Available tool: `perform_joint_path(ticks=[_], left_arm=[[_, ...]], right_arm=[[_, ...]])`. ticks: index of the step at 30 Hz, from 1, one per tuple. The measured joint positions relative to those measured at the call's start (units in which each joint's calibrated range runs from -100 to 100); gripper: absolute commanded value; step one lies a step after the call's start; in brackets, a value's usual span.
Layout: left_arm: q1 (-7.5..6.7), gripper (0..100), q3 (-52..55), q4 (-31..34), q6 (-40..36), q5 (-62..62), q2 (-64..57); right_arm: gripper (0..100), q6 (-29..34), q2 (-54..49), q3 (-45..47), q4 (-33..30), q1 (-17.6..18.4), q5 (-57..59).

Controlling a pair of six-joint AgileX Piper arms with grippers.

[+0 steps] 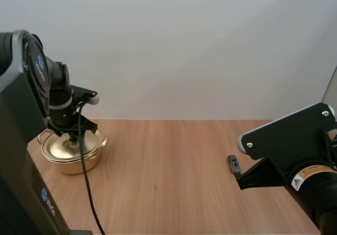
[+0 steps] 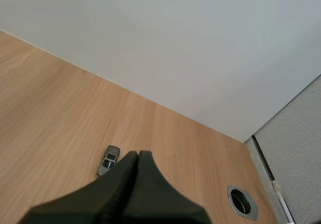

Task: Open the pot, put the car inside, and close it

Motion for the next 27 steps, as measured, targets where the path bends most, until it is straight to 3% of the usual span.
perform_joint_path(ticks=[3,5,7,9,10,18,27], left_arm=[[-0.08,82,0.0,0.0,0.3,-0.2,0.5],[-0.08,73,-0.1,-0.3,0.5,-0.2,0.7],[-0.08,50,-0.1,-0.6,0.5,-0.2,0.7],[-0.08,12,-0.1,-0.6,0.5,-0.2,0.7],[-0.08,0,-0.1,-0.6,0.5,-0.2,0.7],[0.06,0,-2.4,-2.1,1.1,0.0,-1.4],[1.02,0,-16.5,-16.6,9.6,6.3,-17.6]], right_arm=[[0,0.0,0.0,0.0,0.0,0.0,0.0],[0,0.0,0.0,0.0,0.0,0.0,0.0],[0,0.0,0.0,0.0,0.0,0.0,0.0],[0,0.0,0.0,0.0,0.0,0.0,0.0],[0,0.0,0.0,0.0,0.0,0.0,0.0],[0,0.0,0.0,0.0,-0.9,0.0,-0.9],[0,0.0,8.5,0.0,1.1,-1.9,-8.6]])
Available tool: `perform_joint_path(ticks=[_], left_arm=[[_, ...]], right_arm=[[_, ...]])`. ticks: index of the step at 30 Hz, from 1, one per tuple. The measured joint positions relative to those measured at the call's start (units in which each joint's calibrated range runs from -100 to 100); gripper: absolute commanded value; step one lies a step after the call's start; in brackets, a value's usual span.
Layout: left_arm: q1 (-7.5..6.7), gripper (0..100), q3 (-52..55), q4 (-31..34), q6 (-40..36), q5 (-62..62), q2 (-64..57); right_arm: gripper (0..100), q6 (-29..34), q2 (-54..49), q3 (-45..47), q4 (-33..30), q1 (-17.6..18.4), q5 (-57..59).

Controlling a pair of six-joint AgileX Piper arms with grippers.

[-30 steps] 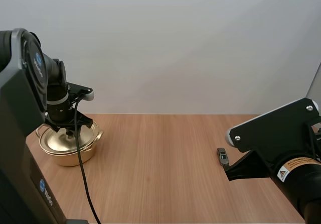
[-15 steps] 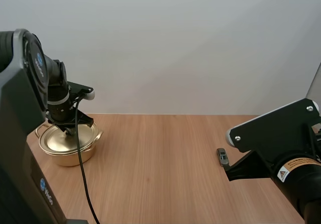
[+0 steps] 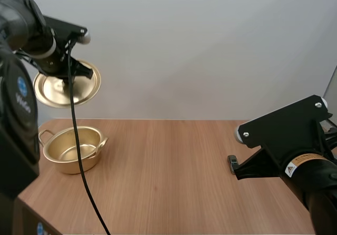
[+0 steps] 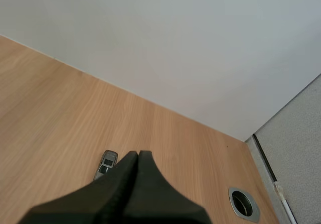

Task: Open the pot, put the car inside, and close it

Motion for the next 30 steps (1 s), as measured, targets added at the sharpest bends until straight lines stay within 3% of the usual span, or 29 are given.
perform_joint_path(ticks=[6,11,12,13,16,17,24,30], left_arm=[[0.00,0,-8.0,-10.3,2.1,1.5,-11.7],[0.00,0,-11.9,-17.1,2.4,2.0,-20.9],[0.00,0,-12.4,-17.4,2.5,2.6,-22.3],[0.00,0,-12.8,-17.6,2.6,2.7,-23.3],[0.00,0,-13.4,-17.0,2.7,4.0,-25.1],[0.00,0,-13.4,-16.9,2.7,4.0,-25.1],[0.00,0,-13.4,-16.3,2.7,4.1,-25.1],[0.00,0,-13.4,-16.1,3.2,4.1,-25.2]], right_arm=[[0,0.6,11.6,-2.2,2.2,-1.4,-7.1],[0,1.2,20.7,-8.5,5.3,-1.4,-5.5],[9,1.2,22.7,-10.0,5.4,-1.4,-4.0],[23,1.2,24.7,-11.6,5.0,-1.4,-3.0],[76,1.2,30.3,-15.4,3.8,-1.4,-2.0],[83,1.2,32.3,-15.8,3.8,-1.4,-2.7],[80,1.2,45.8,-16.5,2.4,-1.4,-9.8],[80,2.5,57.5,-20.1,4.0,-1.4,-9.4]])
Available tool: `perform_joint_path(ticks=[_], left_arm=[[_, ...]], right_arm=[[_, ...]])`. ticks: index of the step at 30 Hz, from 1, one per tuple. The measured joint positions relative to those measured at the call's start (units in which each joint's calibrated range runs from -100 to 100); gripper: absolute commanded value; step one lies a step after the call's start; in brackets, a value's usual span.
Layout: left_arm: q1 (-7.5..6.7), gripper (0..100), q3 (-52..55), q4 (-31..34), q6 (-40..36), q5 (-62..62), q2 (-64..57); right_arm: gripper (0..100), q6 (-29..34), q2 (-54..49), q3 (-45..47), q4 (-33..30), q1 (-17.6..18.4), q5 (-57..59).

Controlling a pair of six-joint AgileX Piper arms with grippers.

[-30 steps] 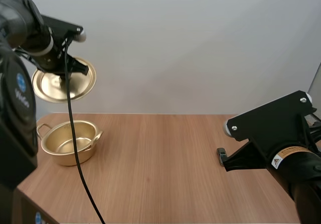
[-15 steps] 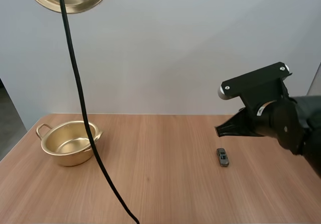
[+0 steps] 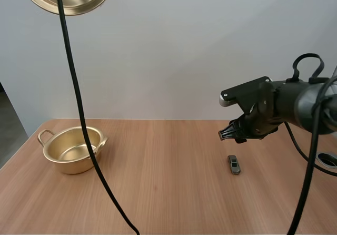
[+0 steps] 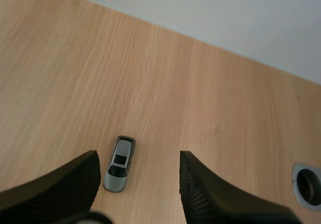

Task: Open the pot, put the car inside, and close it

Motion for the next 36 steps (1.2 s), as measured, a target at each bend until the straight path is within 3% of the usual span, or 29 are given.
perform_joint_path(ticks=[7,18,36], left_arm=[[0.00,0,0.0,0.0,0.4,0.0,0.2],[0.00,0,0.0,0.3,0.4,0.0,0.4],[0.00,0,0.0,0.3,0.7,0.0,0.4]], right_arm=[[80,0.0,13.6,-3.0,5.7,0.0,4.8],[80,-0.2,33.1,-3.4,5.8,0.0,2.5],[79,-1.6,35.5,-5.5,4.5,0.0,-7.3]])
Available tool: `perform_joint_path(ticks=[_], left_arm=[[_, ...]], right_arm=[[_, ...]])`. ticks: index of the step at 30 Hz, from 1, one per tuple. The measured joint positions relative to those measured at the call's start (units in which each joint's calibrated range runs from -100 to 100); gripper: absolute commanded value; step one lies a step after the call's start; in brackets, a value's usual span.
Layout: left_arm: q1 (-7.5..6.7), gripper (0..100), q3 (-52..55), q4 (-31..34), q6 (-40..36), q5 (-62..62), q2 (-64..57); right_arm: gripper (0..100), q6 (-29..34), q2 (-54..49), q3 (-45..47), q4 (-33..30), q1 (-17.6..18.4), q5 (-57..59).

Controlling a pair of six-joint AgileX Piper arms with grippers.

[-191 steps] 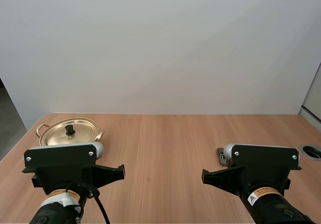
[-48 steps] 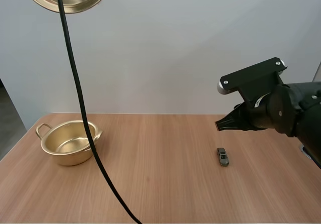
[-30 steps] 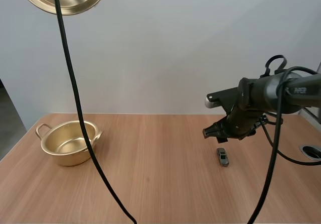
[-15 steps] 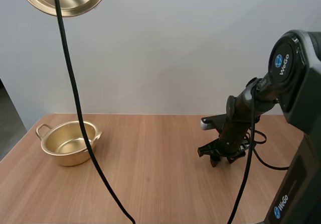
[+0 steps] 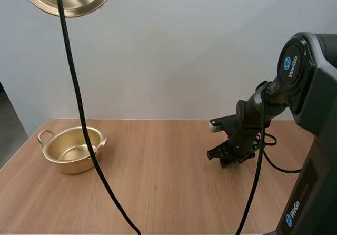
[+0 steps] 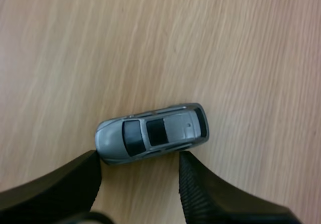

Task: Open the pot, put the car inside, and close it

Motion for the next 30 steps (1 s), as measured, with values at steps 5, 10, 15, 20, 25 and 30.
perform_joint_path(ticks=[5,10,15,20,25,30], left_arm=[[0.00,0,0.0,0.0,0.0,0.5,0.0],[0.00,0,0.0,0.0,1.1,1.8,0.0],[0.00,0,0.0,0.0,1.5,1.8,0.0],[0.00,0,0.0,0.1,1.8,1.8,0.0],[0.00,0,0.0,0.1,2.0,1.8,0.0],[0.00,0,0.0,0.1,2.1,2.6,0.0]], right_arm=[[79,-3.4,0.0,-2.0,0.9,0.0,-0.6],[79,-9.1,0.0,-3.5,7.0,0.0,1.2],[79,-14.5,-0.3,-5.3,15.1,0.0,8.1],[79,-14.9,-3.0,-5.6,20.3,0.0,8.4],[79,-11.8,-4.5,-7.6,20.6,0.0,7.7],[79,-10.1,-4.5,-7.8,16.8,0.0,4.2]])
